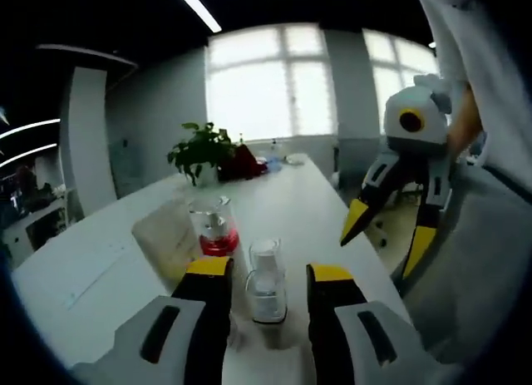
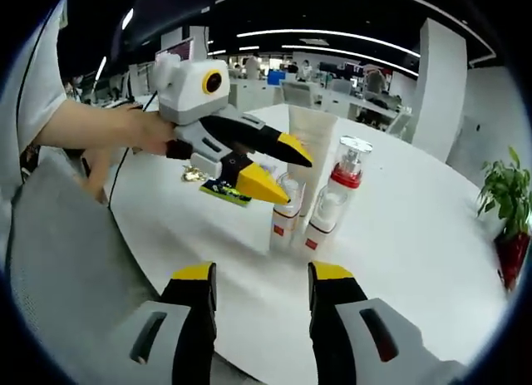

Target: Arrange the skincare products in the storage area until every visible bottle or jar stands upright without overlapping.

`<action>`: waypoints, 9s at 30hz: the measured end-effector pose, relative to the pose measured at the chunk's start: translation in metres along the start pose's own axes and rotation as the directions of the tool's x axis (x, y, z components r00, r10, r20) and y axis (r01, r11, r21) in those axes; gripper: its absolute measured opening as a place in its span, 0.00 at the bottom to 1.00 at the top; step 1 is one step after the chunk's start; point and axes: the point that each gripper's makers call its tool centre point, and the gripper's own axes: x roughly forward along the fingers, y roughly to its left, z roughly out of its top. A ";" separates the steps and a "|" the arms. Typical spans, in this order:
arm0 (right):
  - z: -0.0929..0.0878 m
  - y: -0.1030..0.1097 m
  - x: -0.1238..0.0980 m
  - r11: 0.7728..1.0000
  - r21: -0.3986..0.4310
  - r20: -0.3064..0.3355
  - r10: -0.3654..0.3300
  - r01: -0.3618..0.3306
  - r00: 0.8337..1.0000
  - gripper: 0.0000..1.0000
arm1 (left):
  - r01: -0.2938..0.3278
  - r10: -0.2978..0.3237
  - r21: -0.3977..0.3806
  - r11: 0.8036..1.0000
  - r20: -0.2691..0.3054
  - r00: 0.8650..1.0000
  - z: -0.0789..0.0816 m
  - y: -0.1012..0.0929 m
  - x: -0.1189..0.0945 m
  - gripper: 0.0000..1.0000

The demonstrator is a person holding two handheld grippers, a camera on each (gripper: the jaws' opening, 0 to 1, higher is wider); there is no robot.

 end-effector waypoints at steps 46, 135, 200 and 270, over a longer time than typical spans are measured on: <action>0.032 0.014 -0.003 0.999 -0.050 0.084 -0.006 0.010 0.996 0.55 | -0.496 0.456 -0.325 0.805 -0.197 0.868 -0.040 -0.050 -0.202 0.96; 0.075 0.079 0.227 0.976 0.215 -0.231 0.097 -0.046 0.968 0.97 | -0.629 0.536 -0.324 0.707 -0.334 0.775 -0.089 -0.040 -0.244 0.99; 0.079 0.076 0.223 0.995 0.096 -0.147 0.036 -0.022 0.988 0.08 | -0.600 0.555 -0.472 0.646 -0.249 0.794 -0.077 -0.036 -0.249 0.98; 0.145 0.176 0.073 0.985 -0.091 0.223 0.164 -0.147 0.961 0.16 | -0.624 0.716 -0.627 0.467 -0.146 0.683 -0.004 -0.019 -0.260 0.06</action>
